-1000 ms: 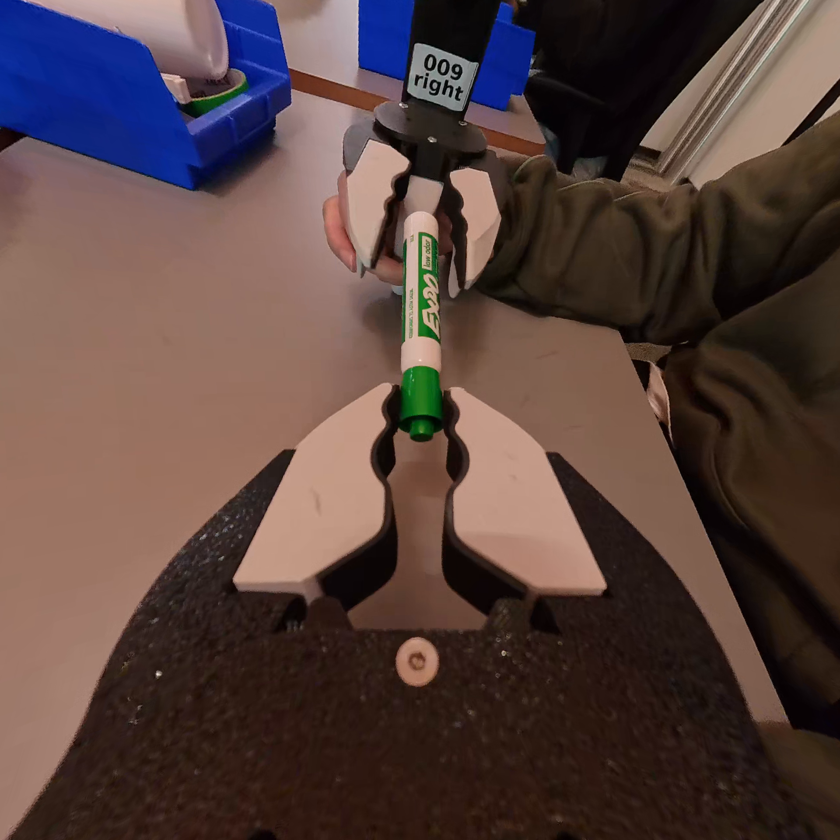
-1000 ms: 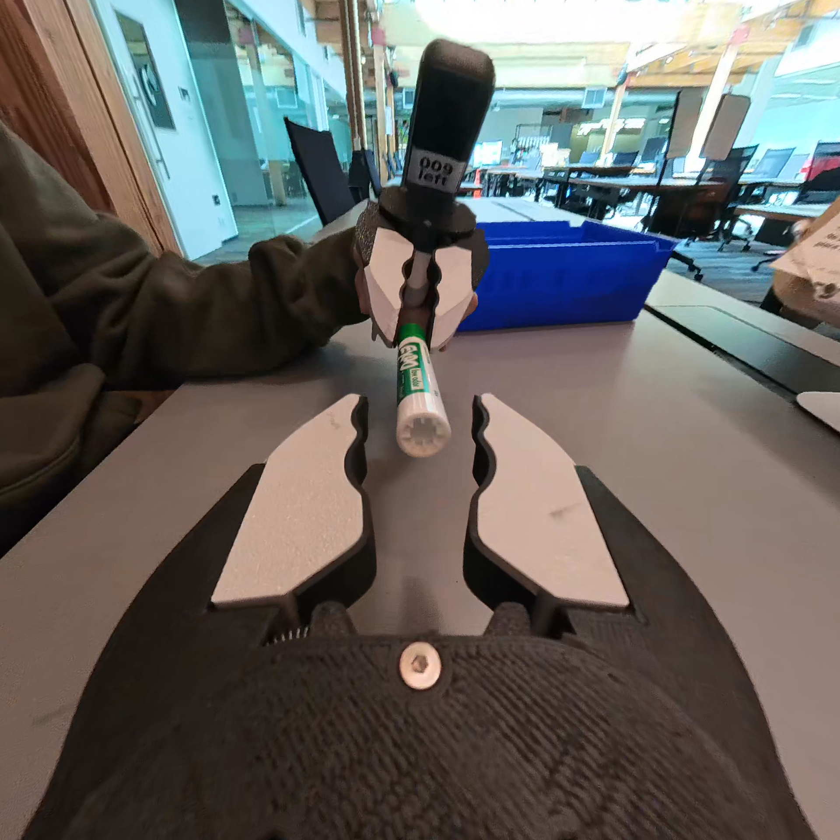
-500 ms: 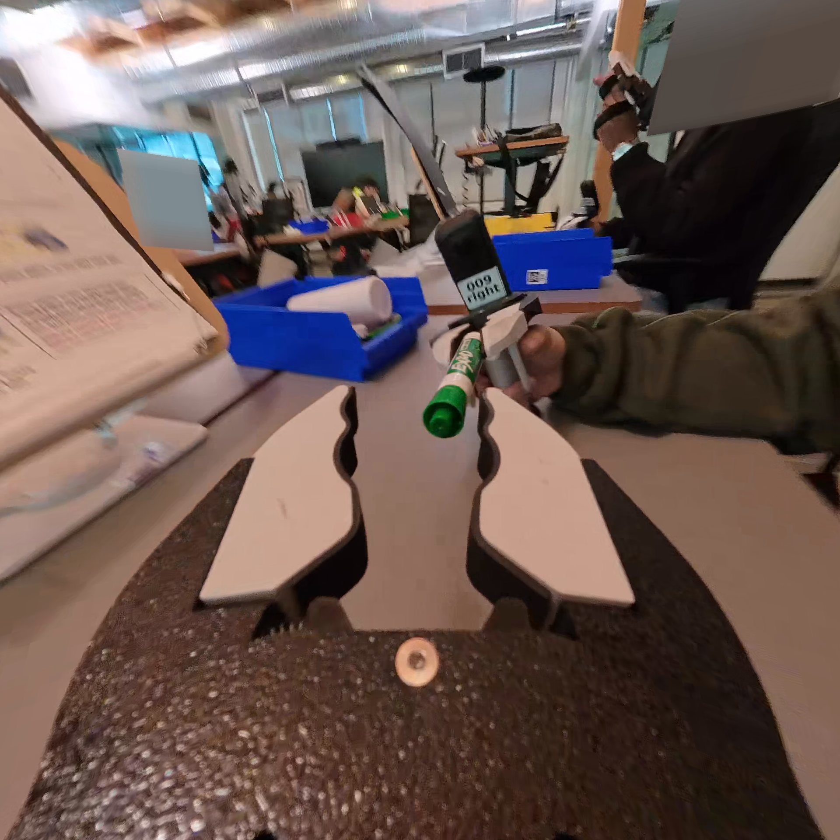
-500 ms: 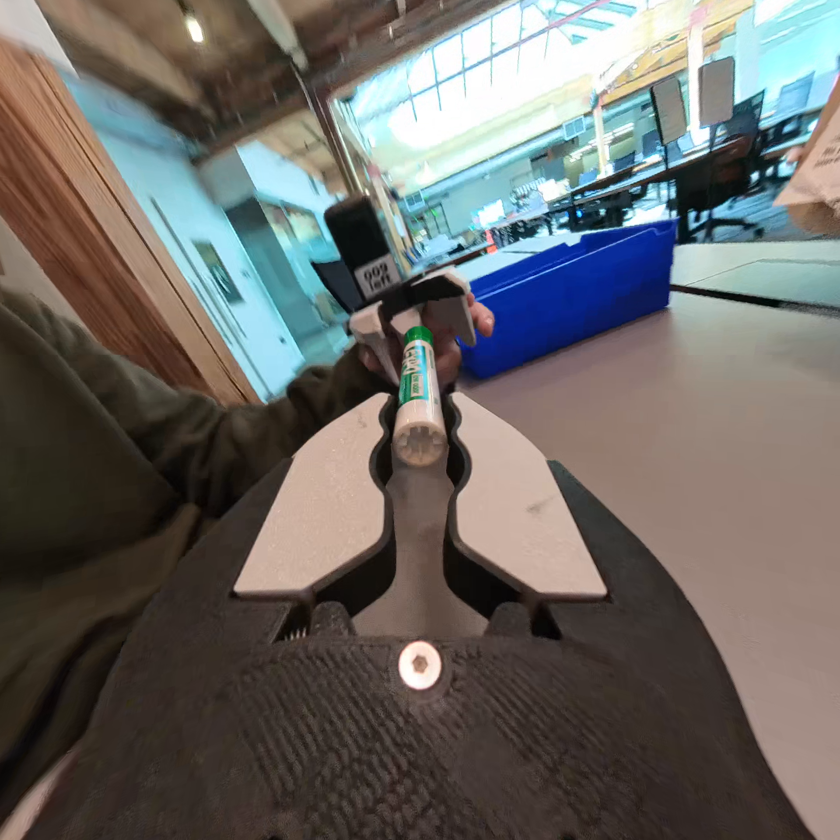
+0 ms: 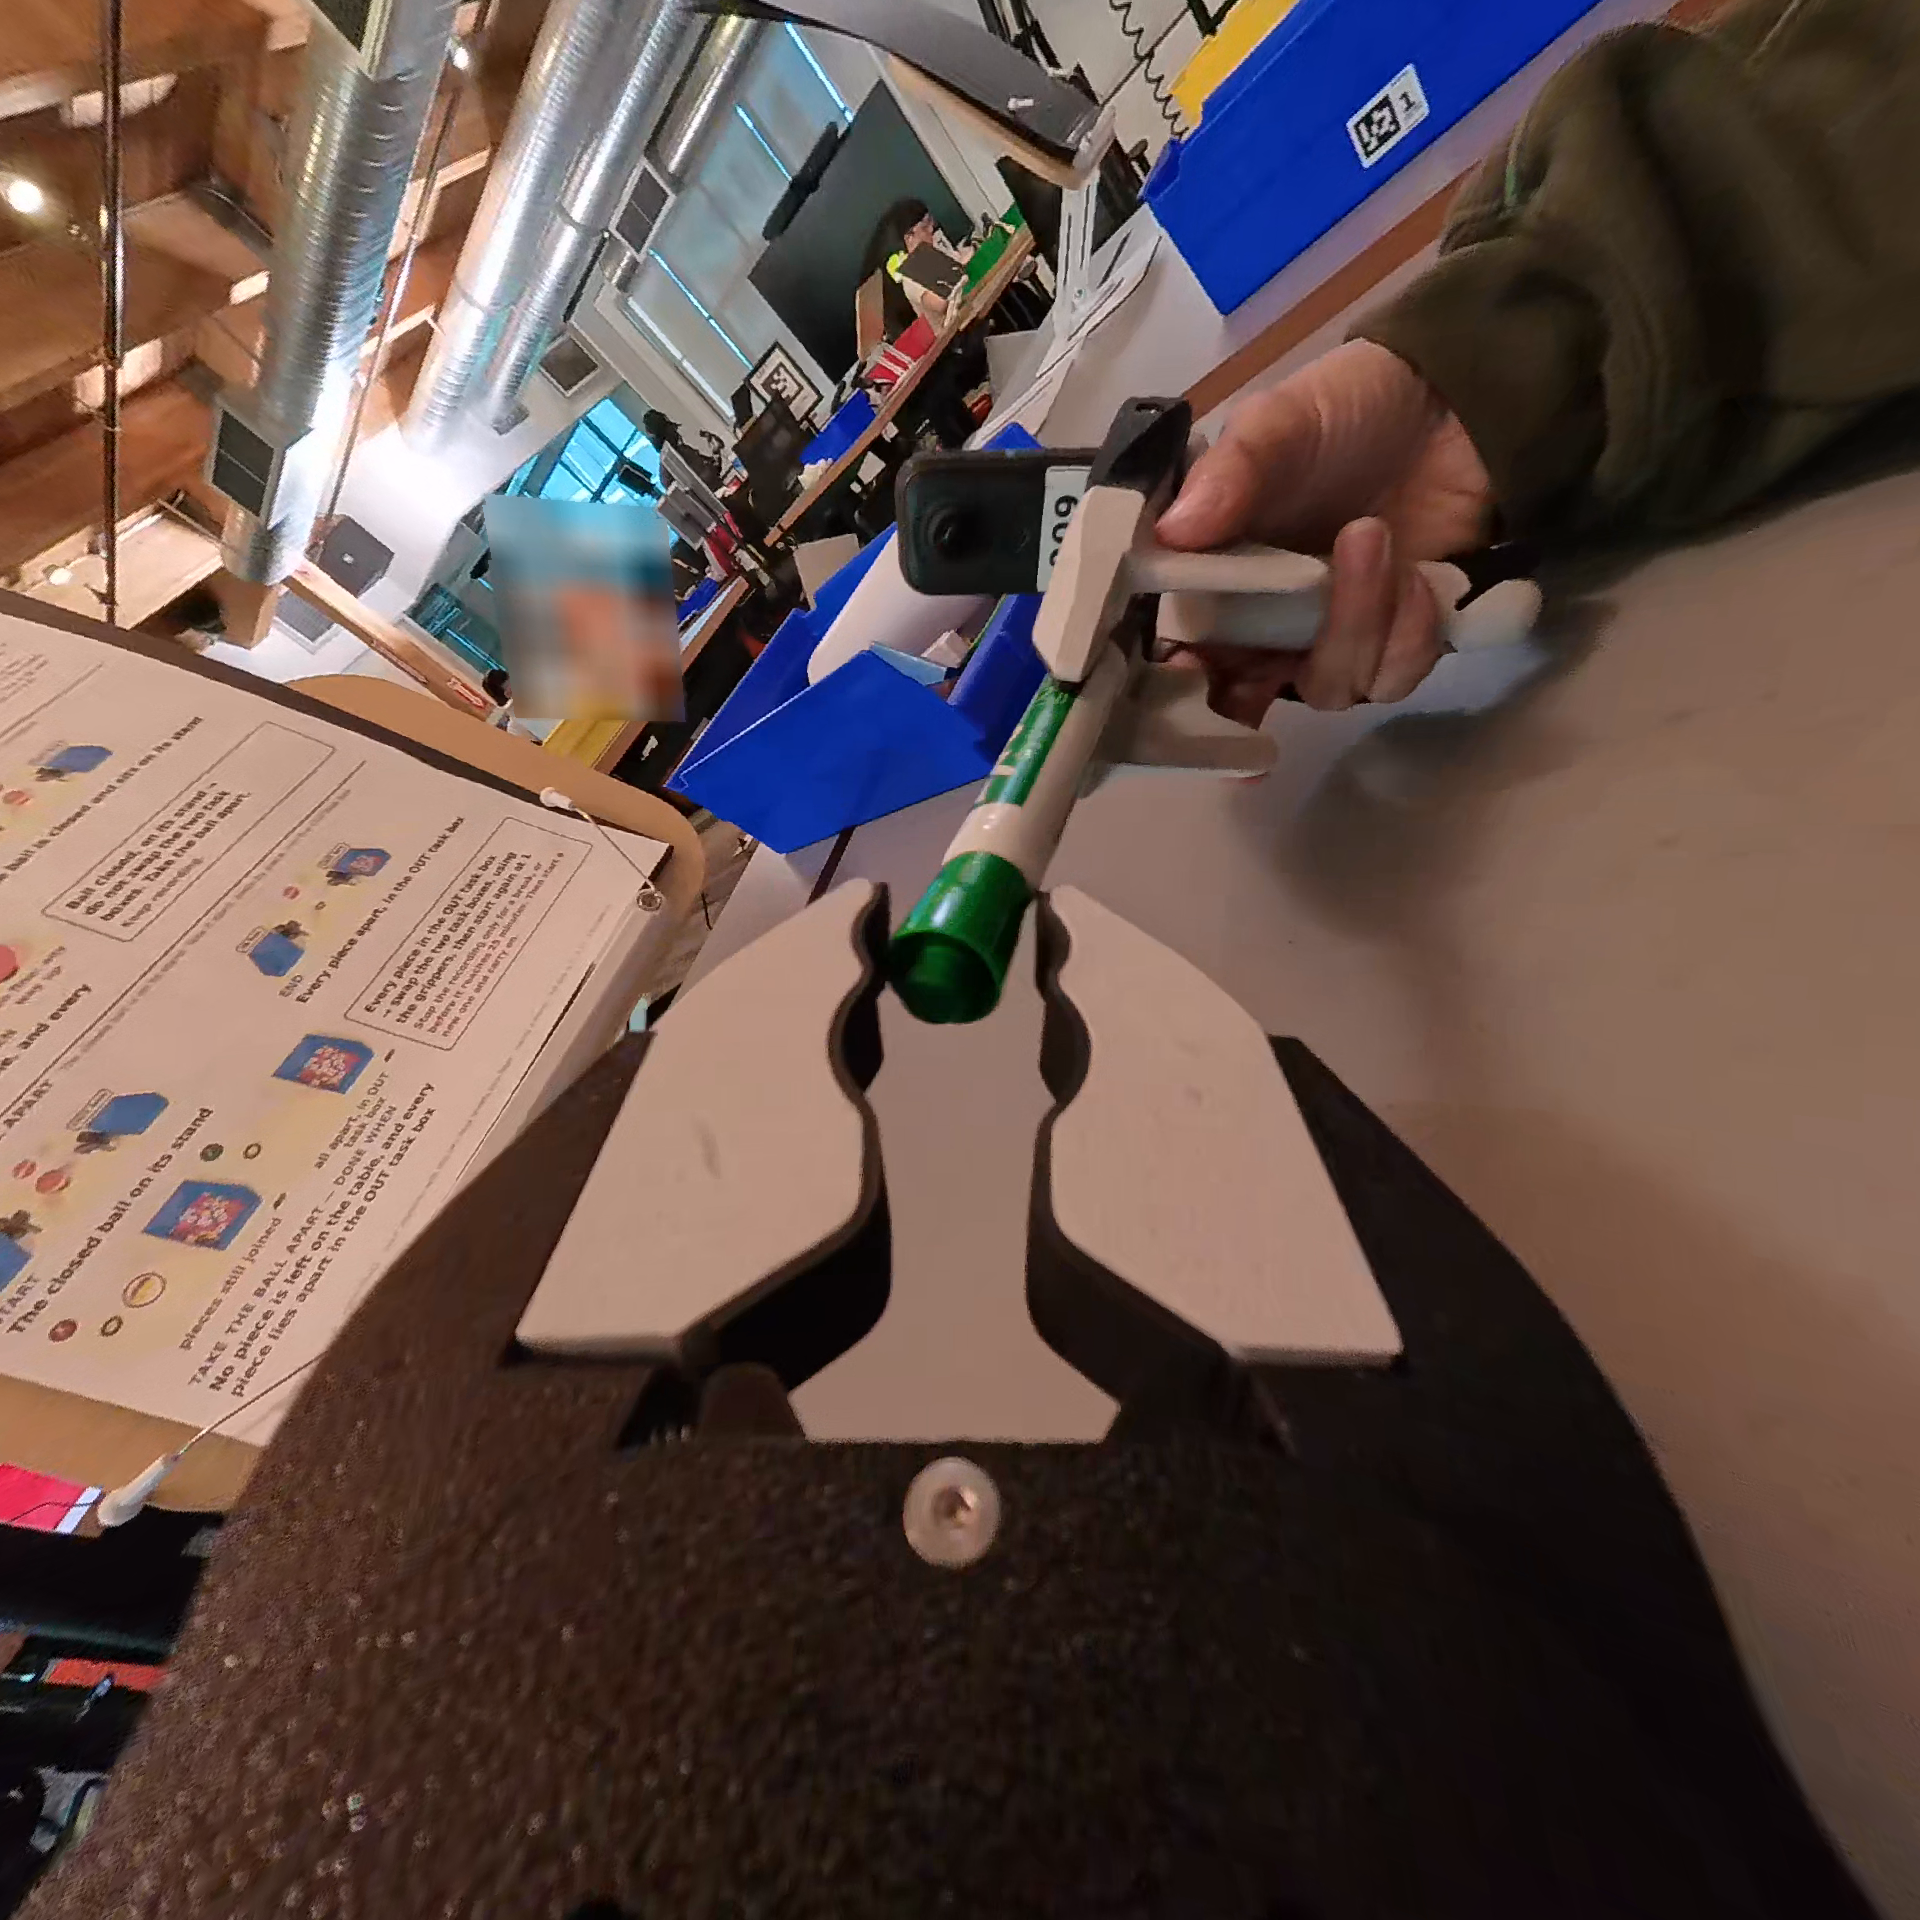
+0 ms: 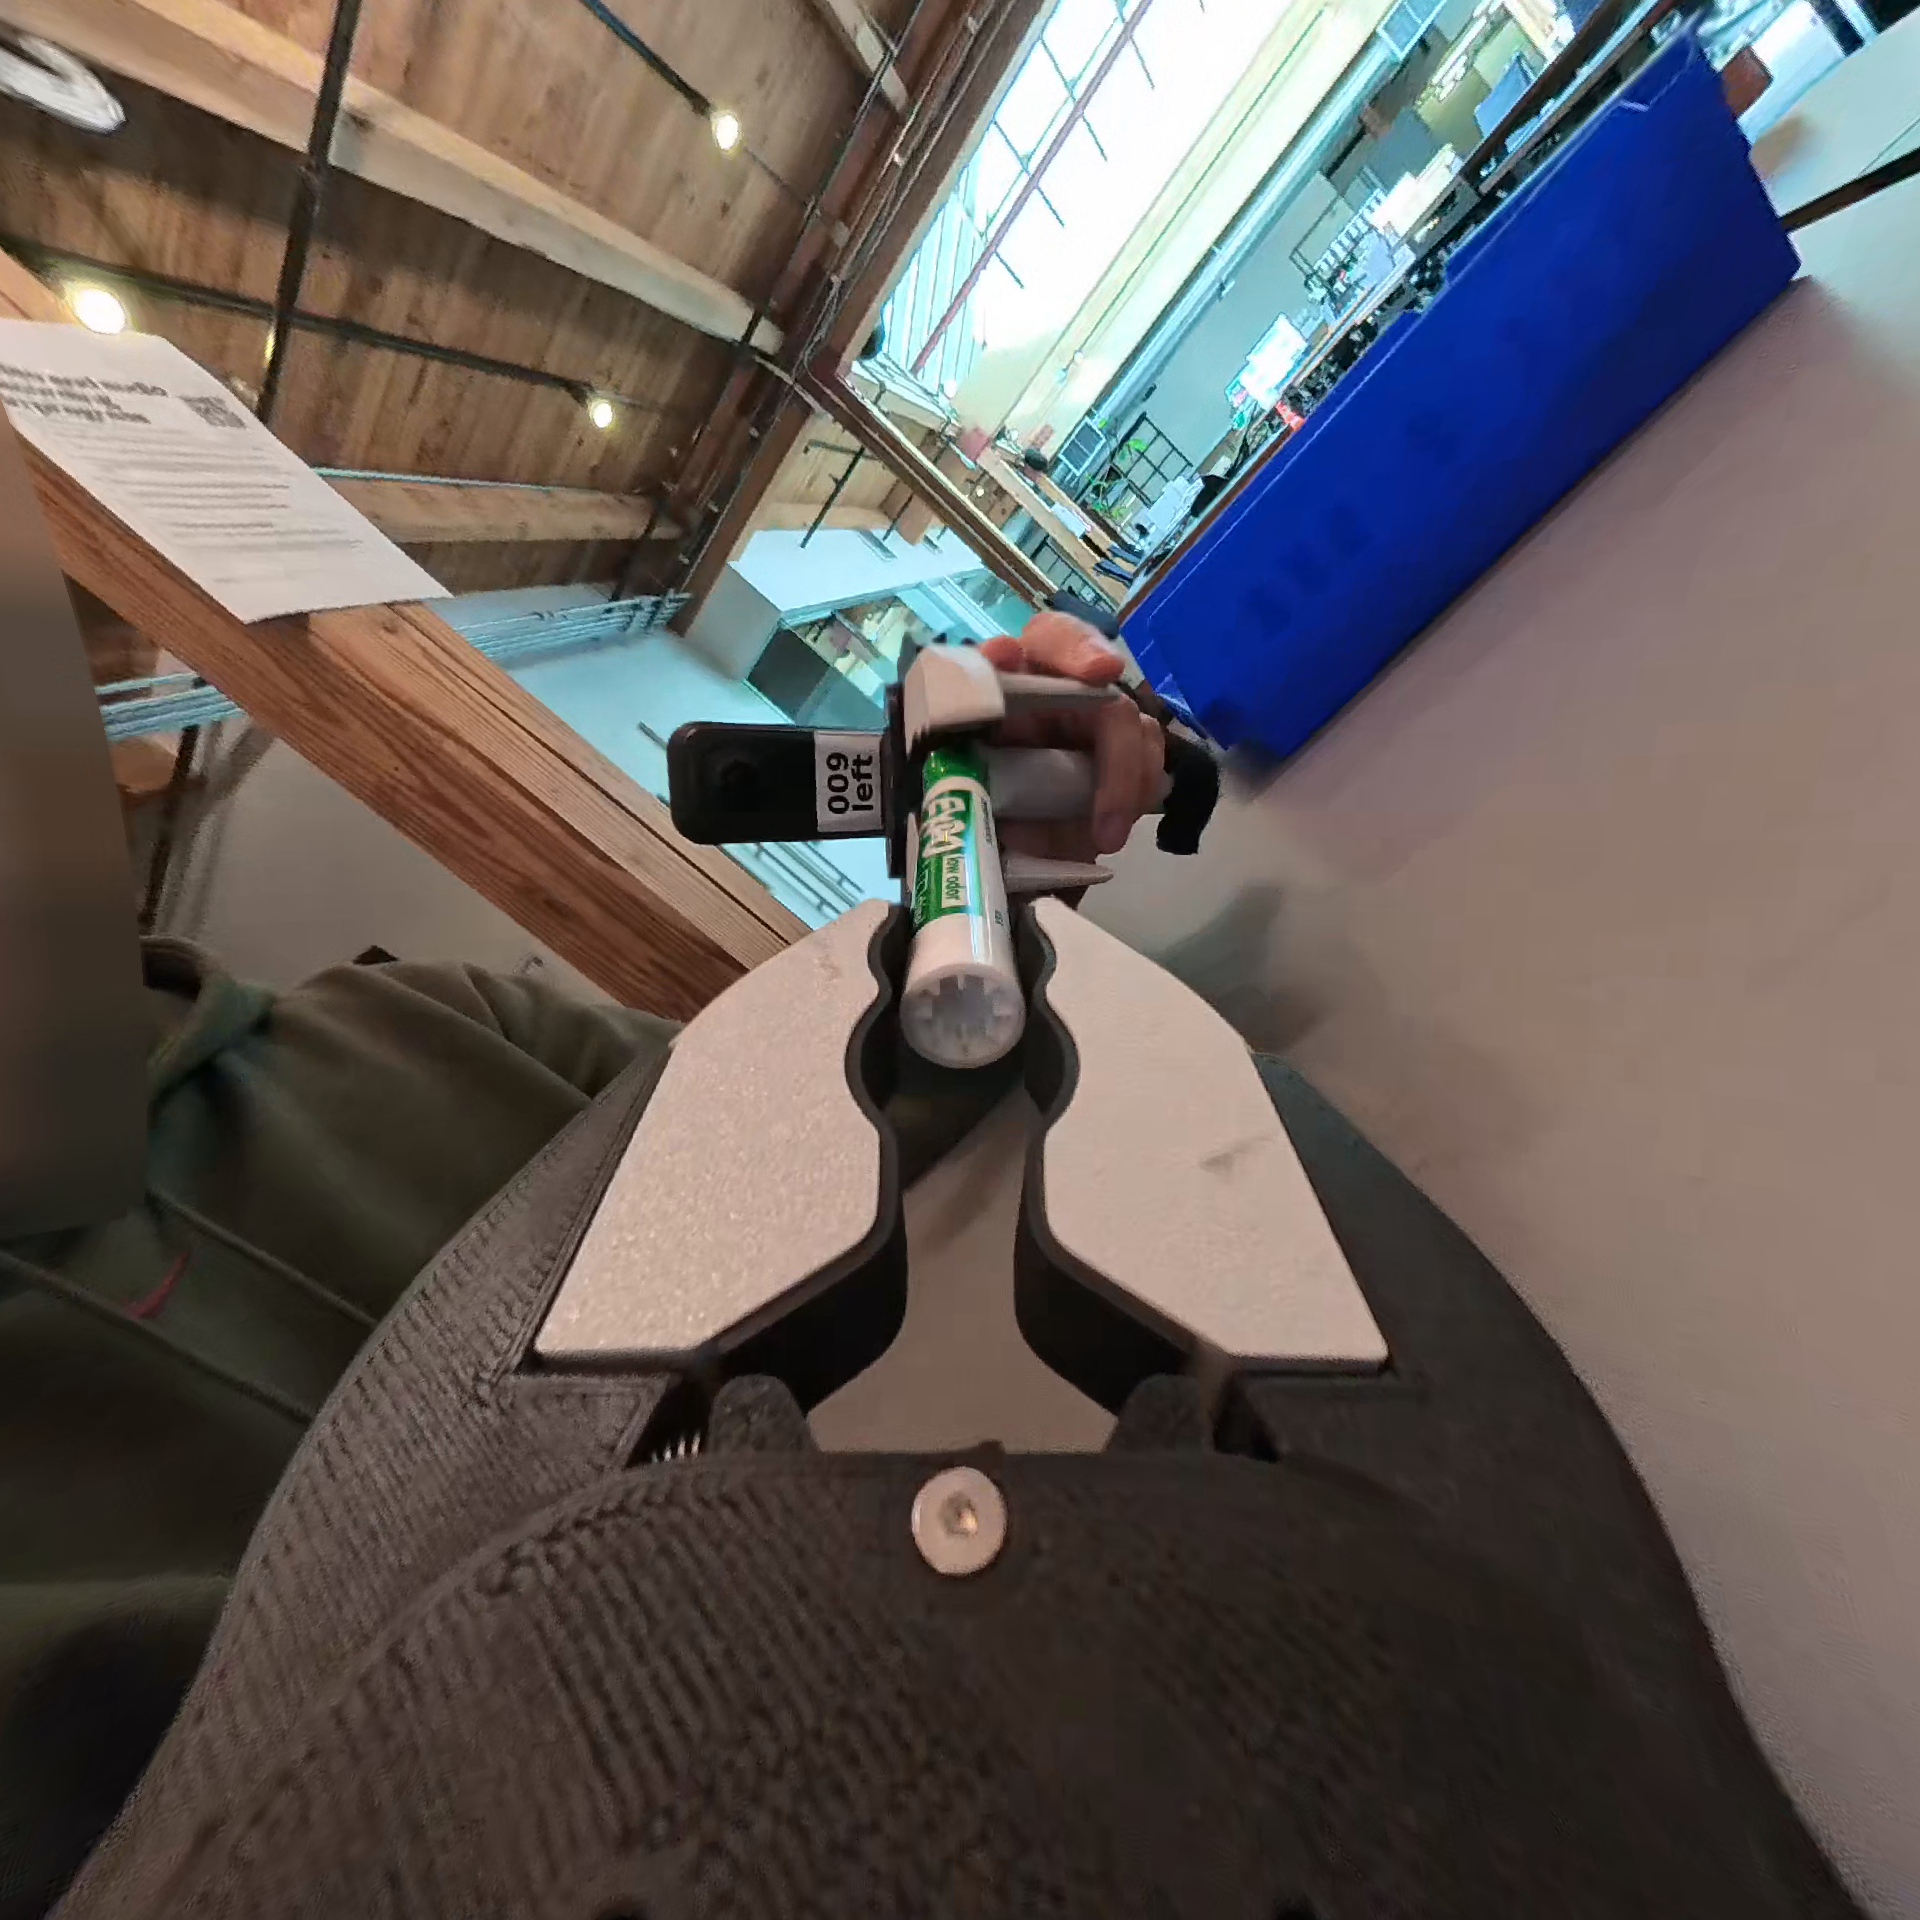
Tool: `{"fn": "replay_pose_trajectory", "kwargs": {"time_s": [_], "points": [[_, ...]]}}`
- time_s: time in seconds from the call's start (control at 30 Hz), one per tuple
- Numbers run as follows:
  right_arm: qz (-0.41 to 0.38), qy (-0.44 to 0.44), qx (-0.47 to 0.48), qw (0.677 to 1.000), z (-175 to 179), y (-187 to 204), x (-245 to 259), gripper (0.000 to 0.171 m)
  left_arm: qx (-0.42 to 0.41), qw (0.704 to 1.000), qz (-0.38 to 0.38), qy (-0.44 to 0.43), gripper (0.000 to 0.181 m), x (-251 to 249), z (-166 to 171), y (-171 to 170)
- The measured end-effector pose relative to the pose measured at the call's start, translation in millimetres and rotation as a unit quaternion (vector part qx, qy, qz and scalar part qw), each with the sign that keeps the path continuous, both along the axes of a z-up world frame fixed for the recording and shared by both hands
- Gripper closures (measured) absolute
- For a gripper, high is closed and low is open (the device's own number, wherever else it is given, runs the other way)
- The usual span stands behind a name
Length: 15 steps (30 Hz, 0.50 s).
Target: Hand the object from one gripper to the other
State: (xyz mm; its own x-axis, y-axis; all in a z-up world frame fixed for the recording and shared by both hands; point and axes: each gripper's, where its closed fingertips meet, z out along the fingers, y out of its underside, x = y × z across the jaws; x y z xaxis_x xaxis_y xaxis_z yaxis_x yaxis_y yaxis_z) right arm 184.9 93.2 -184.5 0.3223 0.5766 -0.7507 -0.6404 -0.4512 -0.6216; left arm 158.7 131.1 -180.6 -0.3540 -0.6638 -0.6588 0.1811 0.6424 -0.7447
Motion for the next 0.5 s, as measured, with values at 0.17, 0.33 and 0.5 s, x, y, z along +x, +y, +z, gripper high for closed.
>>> {"fn": "replay_pose_trajectory", "kwargs": {"time_s": [0.17,0.33,0.5], "points": [[0.006,0.013,-0.007,1.0,-2.6,-1.1,1.8,0.151,0.009,0.999,-0.022,0.031,0.162,-1.5,-8.9,-6.7],[-0.051,-0.022,0.04,0.998,5.1,3.5,11.7,0.141,-0.062,0.996,-0.023,0.056,0.163,0.6,-3.6,-7.7],[-0.171,-0.207,0.159,0.95,24.1,-0.3,21.3,0.098,-0.272,0.951,-0.075,0.124,0.163,-5.5,16.4,-7.2]]}}
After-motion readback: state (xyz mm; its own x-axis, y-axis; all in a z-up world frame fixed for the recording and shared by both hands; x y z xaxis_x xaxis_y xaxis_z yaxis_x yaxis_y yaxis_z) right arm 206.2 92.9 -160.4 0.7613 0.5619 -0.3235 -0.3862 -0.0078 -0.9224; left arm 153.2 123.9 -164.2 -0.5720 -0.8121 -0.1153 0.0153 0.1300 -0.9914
